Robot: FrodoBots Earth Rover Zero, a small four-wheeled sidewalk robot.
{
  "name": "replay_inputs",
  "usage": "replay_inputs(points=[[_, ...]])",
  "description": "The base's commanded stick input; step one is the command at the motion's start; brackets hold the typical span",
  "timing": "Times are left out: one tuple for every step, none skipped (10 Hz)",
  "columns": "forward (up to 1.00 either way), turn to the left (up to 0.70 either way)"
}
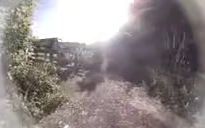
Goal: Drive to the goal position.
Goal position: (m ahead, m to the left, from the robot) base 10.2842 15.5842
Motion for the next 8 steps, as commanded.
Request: replay_inputs(points=[[1.00, 0.01], [1.00, 0.01], [1.00, 0.01], [1.00, 0.01], [1.00, 0.01], [1.00, 0.04], [1.00, 0.07], [1.00, 0.08]])
